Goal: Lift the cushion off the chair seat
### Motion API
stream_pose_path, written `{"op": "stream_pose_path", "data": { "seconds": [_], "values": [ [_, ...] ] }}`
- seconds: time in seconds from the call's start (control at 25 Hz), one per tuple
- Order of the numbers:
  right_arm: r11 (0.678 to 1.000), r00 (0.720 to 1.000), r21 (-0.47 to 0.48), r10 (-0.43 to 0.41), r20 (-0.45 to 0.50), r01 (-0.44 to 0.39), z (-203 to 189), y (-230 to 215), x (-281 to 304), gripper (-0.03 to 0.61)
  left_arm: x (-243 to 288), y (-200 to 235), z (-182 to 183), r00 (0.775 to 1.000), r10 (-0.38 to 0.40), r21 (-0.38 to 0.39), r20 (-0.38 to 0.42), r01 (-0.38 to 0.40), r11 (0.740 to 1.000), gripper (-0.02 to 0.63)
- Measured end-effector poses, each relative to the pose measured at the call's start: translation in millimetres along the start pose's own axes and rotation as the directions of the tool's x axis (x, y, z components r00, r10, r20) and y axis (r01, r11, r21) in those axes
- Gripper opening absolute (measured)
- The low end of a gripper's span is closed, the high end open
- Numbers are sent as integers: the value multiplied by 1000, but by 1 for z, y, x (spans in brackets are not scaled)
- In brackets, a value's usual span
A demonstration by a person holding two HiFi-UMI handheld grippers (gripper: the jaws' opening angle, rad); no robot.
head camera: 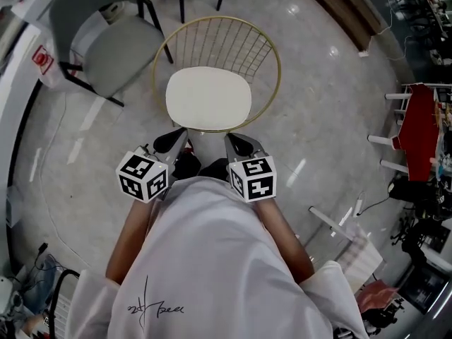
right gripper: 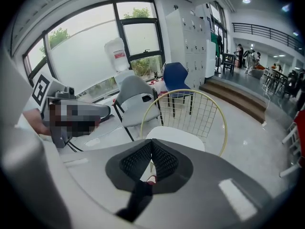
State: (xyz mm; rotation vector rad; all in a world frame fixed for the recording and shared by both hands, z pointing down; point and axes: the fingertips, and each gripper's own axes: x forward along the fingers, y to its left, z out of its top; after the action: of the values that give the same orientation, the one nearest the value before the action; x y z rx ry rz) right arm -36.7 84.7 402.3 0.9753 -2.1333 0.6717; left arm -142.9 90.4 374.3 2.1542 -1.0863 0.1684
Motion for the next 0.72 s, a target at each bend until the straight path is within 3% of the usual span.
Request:
{"op": "stream_pose_path", "data": {
  "seconds": [0.48, 0.72],
  "values": [
    [995, 1000, 95, -6, -26, 9, -23, 4, 9, 20, 4, 32, -15, 998, -4, -7, -63, 3, 1000, 0],
    [996, 1000, 92, -6, -29, 8, -21, -7, 15, 31, 10, 37, -21, 997, 23, -19, -73, -24, 1000, 0]
  ]
}}
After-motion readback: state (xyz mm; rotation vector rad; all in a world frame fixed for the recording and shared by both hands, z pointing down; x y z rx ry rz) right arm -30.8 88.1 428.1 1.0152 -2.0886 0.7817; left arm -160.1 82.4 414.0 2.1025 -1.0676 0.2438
